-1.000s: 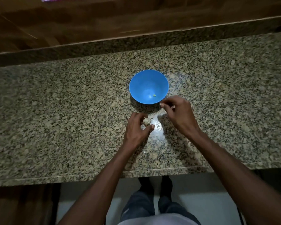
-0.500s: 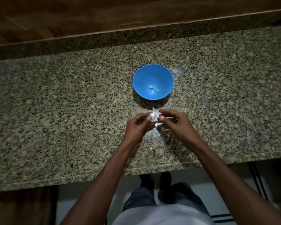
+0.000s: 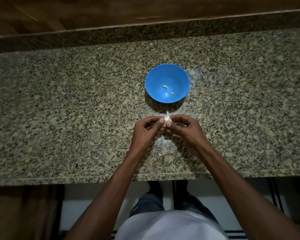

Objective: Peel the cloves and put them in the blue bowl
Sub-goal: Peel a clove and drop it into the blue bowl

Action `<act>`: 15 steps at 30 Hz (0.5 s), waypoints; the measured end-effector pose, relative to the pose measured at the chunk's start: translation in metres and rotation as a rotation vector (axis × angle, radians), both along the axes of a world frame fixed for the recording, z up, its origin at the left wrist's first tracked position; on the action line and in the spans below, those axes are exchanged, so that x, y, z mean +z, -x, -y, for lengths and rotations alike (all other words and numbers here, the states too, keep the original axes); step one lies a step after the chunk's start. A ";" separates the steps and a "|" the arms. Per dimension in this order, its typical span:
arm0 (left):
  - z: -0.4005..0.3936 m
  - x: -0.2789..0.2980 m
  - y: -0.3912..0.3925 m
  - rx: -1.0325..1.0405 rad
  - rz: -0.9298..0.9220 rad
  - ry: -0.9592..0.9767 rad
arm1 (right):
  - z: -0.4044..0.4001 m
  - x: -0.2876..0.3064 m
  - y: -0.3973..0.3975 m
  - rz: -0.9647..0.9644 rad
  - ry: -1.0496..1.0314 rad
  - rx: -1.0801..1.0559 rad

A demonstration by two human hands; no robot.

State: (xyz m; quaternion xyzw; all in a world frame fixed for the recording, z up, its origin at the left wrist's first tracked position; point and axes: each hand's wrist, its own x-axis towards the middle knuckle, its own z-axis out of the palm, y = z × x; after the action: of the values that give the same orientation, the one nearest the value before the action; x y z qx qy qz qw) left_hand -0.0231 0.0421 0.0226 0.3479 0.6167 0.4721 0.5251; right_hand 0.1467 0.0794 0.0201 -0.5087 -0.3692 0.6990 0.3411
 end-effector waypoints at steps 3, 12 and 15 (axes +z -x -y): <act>0.001 -0.001 -0.006 0.018 -0.019 -0.010 | -0.003 0.002 -0.005 0.016 -0.034 0.051; 0.002 0.000 -0.024 0.132 -0.009 0.032 | -0.014 -0.007 -0.024 -0.048 -0.022 0.168; 0.004 -0.001 -0.028 0.185 -0.040 0.035 | -0.016 -0.010 -0.025 -0.035 -0.012 0.195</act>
State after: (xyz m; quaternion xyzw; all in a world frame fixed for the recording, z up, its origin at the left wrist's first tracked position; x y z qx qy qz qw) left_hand 0.0053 0.0378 0.0214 0.2895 0.6649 0.5007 0.4727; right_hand 0.1713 0.0958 0.0103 -0.4560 -0.4152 0.7355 0.2806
